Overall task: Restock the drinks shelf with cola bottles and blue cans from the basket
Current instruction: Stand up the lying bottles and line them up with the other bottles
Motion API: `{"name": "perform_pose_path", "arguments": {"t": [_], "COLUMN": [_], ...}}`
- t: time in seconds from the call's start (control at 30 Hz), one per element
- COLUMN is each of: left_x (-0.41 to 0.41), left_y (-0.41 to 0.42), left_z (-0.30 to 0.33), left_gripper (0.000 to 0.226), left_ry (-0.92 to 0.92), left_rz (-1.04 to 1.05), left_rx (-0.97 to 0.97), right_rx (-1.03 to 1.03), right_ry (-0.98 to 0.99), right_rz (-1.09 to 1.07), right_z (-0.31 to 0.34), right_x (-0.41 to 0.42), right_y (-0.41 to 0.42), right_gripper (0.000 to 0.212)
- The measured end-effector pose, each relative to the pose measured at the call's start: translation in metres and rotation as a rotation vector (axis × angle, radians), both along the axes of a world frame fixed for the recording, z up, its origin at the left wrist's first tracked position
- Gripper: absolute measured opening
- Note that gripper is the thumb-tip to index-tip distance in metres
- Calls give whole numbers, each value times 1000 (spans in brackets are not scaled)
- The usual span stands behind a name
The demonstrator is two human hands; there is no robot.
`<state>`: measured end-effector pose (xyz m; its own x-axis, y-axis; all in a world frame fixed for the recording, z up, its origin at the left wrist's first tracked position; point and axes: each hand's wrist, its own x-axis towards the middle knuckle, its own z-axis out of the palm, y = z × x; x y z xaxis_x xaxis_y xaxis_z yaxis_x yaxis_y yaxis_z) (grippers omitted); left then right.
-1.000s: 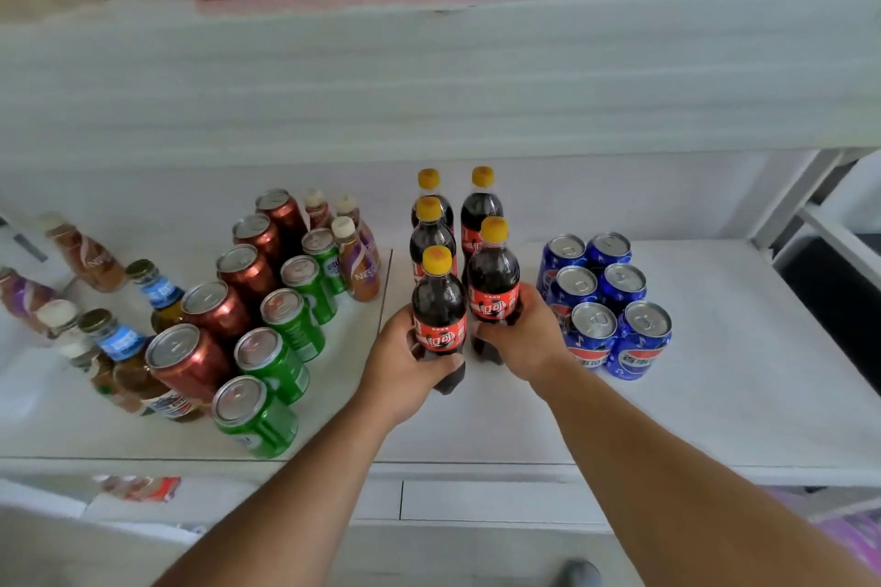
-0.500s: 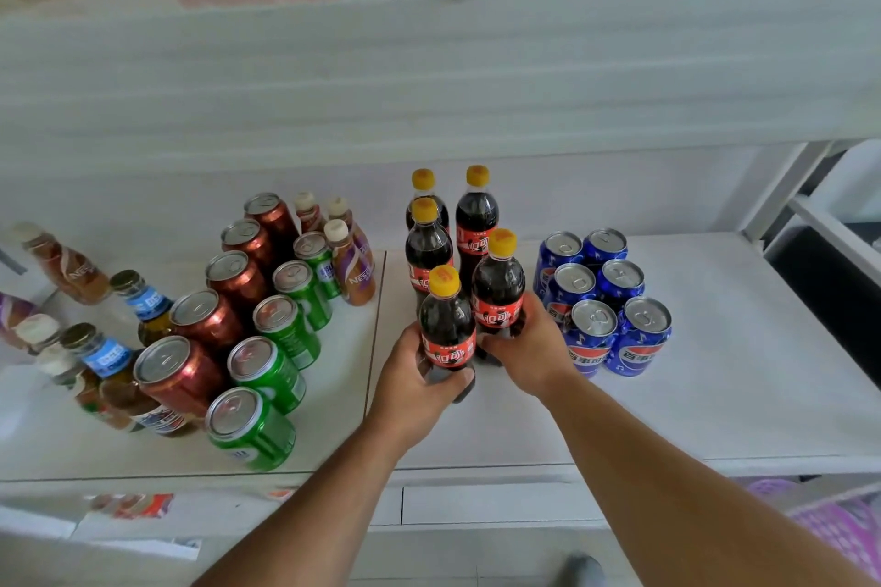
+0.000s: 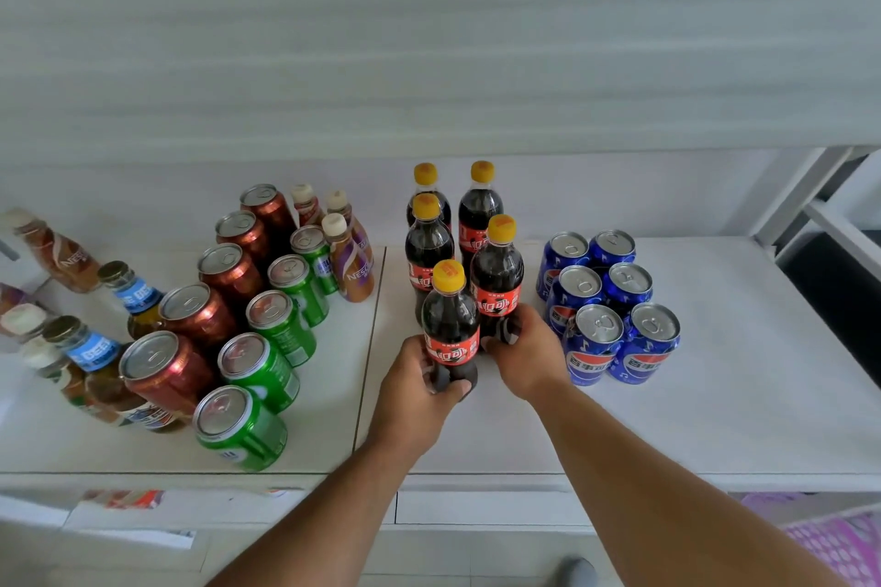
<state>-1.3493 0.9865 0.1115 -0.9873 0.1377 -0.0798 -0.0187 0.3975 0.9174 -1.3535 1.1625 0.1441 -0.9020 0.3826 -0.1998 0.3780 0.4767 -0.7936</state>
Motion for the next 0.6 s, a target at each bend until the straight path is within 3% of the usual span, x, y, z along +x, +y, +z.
{"name": "perform_pose_path", "arguments": {"t": [0.6], "left_x": [-35], "left_y": [19], "left_z": [-1], "left_gripper": [54], "left_ry": [26], "left_rz": [78], "left_rx": [-37], "right_rx": [-51], "right_ry": [21], "right_rz": [65], "right_z": [3], "right_x": [-42], "right_y": [6], "right_gripper": [43]}}
